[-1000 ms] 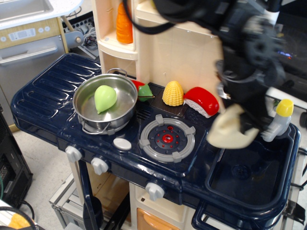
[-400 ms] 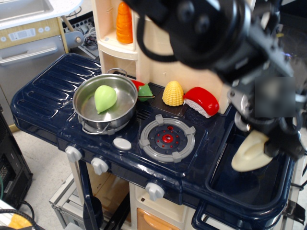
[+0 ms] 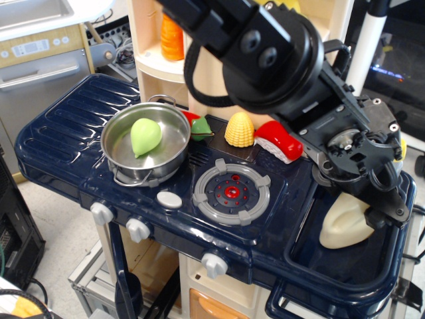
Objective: Put detergent in sink
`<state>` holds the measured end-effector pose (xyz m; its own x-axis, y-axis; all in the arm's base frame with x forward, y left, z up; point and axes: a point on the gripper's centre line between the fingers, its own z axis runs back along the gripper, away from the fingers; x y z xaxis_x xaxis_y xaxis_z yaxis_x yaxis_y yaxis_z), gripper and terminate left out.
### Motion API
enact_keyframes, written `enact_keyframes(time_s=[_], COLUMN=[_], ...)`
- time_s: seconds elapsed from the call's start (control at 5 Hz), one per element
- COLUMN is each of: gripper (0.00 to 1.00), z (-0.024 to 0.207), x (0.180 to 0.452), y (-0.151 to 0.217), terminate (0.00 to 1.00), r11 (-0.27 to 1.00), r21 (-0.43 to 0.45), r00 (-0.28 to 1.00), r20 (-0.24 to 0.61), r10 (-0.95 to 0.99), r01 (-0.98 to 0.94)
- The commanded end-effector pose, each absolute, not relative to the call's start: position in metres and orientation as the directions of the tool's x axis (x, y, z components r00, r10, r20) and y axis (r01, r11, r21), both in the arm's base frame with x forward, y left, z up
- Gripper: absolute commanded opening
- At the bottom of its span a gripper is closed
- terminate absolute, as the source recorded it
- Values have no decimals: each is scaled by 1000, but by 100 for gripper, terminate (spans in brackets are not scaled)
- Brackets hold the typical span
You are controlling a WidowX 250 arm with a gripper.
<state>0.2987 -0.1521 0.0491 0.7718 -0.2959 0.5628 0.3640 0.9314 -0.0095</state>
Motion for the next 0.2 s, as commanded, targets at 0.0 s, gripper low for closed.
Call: enact_keyframes(time_s=[0.0], gripper=[100], z=[58], x=[298], y=[-154], terminate=[100], r11=[929], r21=[-8], r00=[752], r20=[589], r10=[-295], r01=[371])
